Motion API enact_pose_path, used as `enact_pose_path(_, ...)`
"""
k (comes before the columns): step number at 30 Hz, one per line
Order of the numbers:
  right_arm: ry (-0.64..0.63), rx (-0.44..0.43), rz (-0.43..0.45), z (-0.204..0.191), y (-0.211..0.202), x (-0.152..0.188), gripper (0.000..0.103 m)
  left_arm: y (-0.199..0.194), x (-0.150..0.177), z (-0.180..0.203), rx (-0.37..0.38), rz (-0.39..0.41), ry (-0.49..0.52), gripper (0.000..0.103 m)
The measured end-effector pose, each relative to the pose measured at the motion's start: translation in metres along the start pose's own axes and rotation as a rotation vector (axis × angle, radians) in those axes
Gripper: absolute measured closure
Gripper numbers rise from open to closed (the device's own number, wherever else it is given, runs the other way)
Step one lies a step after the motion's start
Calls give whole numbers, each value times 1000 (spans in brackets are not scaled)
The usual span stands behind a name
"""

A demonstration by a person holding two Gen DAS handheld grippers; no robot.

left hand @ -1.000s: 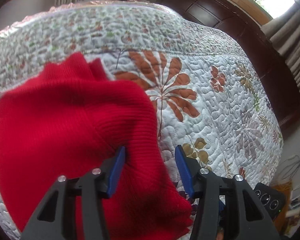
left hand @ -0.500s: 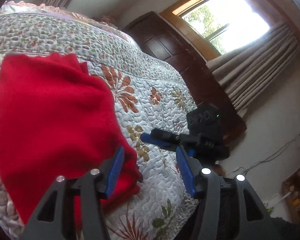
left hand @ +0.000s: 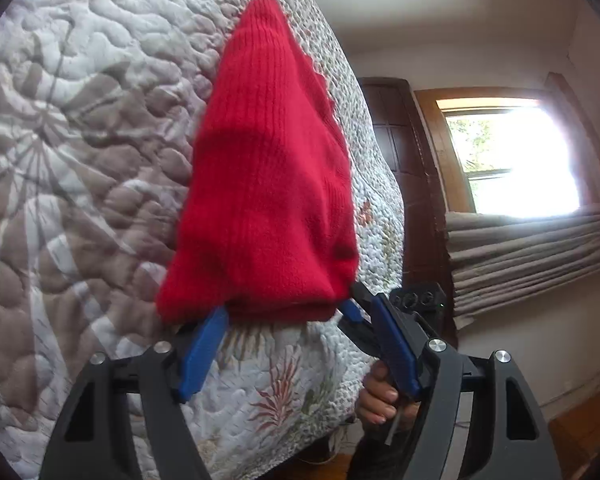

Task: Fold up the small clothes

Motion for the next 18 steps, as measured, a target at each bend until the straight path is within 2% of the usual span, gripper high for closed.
enact_pose_path(2, 1, 2, 7, -5, -2, -1, 71, 1, 6, -6, -31, -14, -42, 30)
enact_pose_path(4, 13, -5, 11, -7, -3, -4, 71, 3, 17, -6, -43, -34, -38, 30)
enact_pose_path(6, 35, -8, -3, -6, 4, -3, 71, 5, 16, -12, -66, 0, -46, 30)
enact_pose_path(8, 44, 0, 10, -3, 4, -4, 71, 0, 11, -15, -29, 38, -94, 30)
enact_pose_path(13, 57, -7, 46, 0, -10, -12, 71, -11, 10, -4, 25, 59, -82, 30)
enact_pose_path(15, 72, -19, 37, 0, -9, -13, 71, -13, 7, -6, -1, 89, -70, 30)
enact_pose_path(18, 100, -19, 24, 6, -6, -11, 71, -10, 6, -16, -14, 96, -118, 30)
Point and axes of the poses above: each gripper's, at about its wrist camera, not at the fingertips, and y roughly the way its jaws point, z to its right, x to its underside, the point moved 5 cm from there along y, roughly the way its jaws point, and after that the axes turned 11 degrees about z, right-handed, at the moved point
